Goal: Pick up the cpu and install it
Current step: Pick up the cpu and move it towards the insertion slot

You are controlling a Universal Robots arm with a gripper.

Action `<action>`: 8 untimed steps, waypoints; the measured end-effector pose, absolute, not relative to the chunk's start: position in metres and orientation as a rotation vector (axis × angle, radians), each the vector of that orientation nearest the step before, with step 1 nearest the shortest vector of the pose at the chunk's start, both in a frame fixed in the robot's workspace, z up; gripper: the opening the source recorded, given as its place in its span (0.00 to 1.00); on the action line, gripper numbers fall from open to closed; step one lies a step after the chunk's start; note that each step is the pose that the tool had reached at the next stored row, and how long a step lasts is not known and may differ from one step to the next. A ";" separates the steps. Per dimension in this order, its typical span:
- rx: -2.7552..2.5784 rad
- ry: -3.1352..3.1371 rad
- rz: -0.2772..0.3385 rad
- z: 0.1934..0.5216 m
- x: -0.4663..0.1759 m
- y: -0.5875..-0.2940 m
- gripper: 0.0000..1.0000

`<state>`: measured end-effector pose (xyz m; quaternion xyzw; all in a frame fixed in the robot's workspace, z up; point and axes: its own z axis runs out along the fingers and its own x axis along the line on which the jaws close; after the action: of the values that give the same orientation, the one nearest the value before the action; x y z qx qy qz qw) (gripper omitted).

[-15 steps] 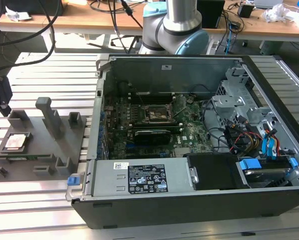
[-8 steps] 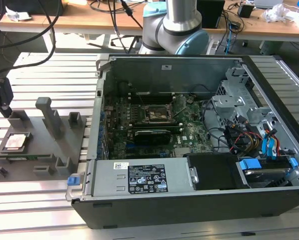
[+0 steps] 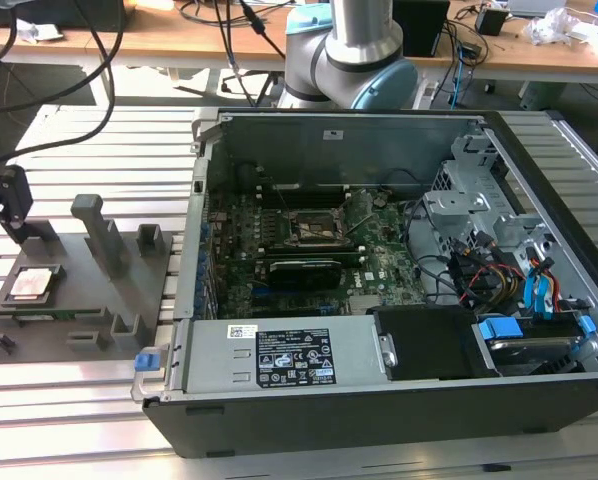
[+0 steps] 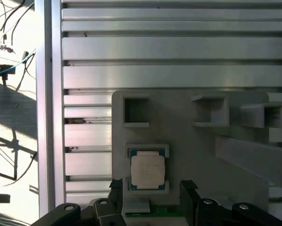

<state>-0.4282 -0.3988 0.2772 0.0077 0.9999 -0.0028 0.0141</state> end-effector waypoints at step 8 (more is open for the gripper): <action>0.024 3.113 -0.009 0.272 -0.428 -0.399 0.60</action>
<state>-0.4282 -0.3988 0.2719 0.0077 0.9999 -0.0028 0.0141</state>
